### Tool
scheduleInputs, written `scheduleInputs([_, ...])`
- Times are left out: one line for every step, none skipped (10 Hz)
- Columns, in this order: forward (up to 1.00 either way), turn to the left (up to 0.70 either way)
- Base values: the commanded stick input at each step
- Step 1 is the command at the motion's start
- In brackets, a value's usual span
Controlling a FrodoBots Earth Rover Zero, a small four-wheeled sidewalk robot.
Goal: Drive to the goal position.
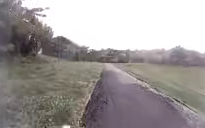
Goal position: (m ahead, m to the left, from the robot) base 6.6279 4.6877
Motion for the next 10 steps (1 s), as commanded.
scheduleInputs([0.7,-0.35])
scheduleInputs([0.7,-0.35])
scheduleInputs([0.7,-0.35])
scheduleInputs([0.7,-0.35])
scheduleInputs([0.7,-0.17])
scheduleInputs([0.7,0.0])
scheduleInputs([0.7,0.0])
scheduleInputs([0.7,0.0])
scheduleInputs([0.7,0.0])
scheduleInputs([0.7,0.0])
